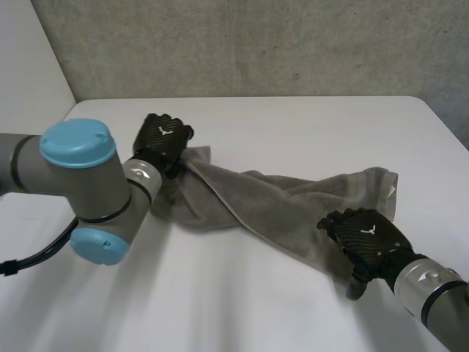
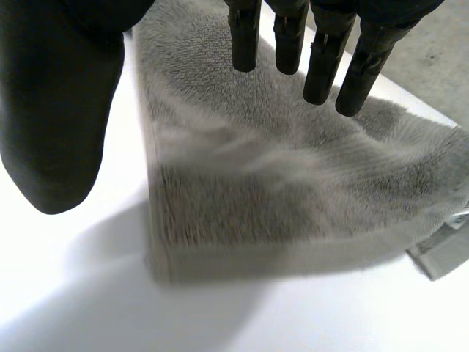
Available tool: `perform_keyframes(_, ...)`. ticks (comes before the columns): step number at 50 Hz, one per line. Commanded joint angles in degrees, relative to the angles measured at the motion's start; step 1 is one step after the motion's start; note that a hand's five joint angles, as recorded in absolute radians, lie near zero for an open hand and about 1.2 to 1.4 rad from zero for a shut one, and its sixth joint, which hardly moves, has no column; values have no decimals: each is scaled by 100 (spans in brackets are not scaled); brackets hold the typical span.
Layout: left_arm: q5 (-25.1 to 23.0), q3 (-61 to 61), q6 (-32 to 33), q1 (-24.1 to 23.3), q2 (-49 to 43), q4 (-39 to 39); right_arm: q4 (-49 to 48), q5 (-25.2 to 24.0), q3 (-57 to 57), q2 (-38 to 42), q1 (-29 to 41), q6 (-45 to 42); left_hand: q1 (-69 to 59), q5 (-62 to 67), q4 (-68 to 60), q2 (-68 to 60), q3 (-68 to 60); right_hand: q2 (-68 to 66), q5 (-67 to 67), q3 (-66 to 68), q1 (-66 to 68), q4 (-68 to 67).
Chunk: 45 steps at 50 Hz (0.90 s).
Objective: Fold the towel.
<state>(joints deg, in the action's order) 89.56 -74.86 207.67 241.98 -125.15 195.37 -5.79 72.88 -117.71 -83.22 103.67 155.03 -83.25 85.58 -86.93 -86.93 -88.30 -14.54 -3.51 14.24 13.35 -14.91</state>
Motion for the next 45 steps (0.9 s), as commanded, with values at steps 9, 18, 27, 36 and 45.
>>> perform_keyframes(9, 0, -820, -25, 113, 324, 10, -493, -2, 29, 605, 83, -96, 325, -1558, 693, 693, 830, 75, -27, -46, 44, 112)
perform_keyframes(18, -9, -969, -33, 130, 315, 89, -634, 24, 205, 1017, 92, -113, 325, -1558, 693, 693, 830, -345, -447, 374, 464, -308)
perform_keyframes(27, -9, -978, -42, 130, 307, 115, -695, 59, 468, 1439, 66, -262, 325, -1558, 693, 693, 830, -1502, -1605, 1532, 1621, -1466)
perform_keyframes(36, -9, -978, -42, 121, 307, 124, -695, 86, 618, 1466, 22, -350, 325, -1558, 693, 693, 830, -1825, -1928, 1855, 1944, -1789)
perform_keyframes(45, 0, -978, -42, 121, 307, 124, -678, 77, 802, 1466, 22, -350, 325, -1558, 693, 693, 830, -1825, -1928, 1855, 1944, -1789)
